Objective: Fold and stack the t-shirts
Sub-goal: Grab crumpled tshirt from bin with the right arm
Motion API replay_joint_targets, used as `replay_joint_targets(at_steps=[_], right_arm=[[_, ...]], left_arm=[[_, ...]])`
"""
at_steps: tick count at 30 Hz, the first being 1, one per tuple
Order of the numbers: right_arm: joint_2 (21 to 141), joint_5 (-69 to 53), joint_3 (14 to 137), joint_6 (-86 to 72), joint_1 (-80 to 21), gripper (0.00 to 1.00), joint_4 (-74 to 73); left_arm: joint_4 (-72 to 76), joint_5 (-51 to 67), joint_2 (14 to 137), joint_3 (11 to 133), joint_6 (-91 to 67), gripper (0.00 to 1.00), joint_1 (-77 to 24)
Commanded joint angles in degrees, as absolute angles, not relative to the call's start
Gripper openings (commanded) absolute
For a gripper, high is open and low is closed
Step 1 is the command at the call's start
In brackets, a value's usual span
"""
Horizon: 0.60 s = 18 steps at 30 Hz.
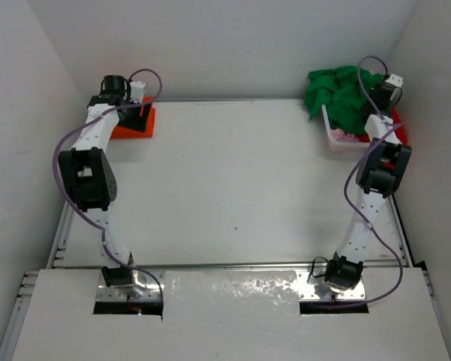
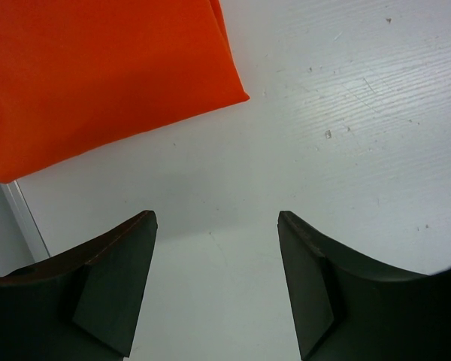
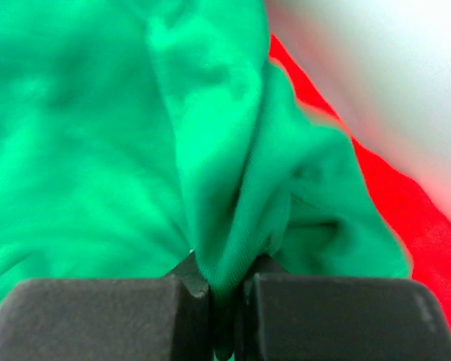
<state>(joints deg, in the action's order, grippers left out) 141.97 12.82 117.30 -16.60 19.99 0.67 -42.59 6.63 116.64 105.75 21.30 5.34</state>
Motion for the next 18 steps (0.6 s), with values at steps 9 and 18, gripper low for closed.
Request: replay_joint_targets(at_steps=[9,18], right_arm=[[103.3,10.9,89.8,-20.5,13.0,0.00,18.0],[86.2,-0.1,100.5,-22.3,10.7,0.00,7.5]], left_arm=[[-39.6,9.7,103.5,101.9,20.6,0.63,5.2],[-36.9,15.2,89.4,91.6,20.0,0.63,5.2]])
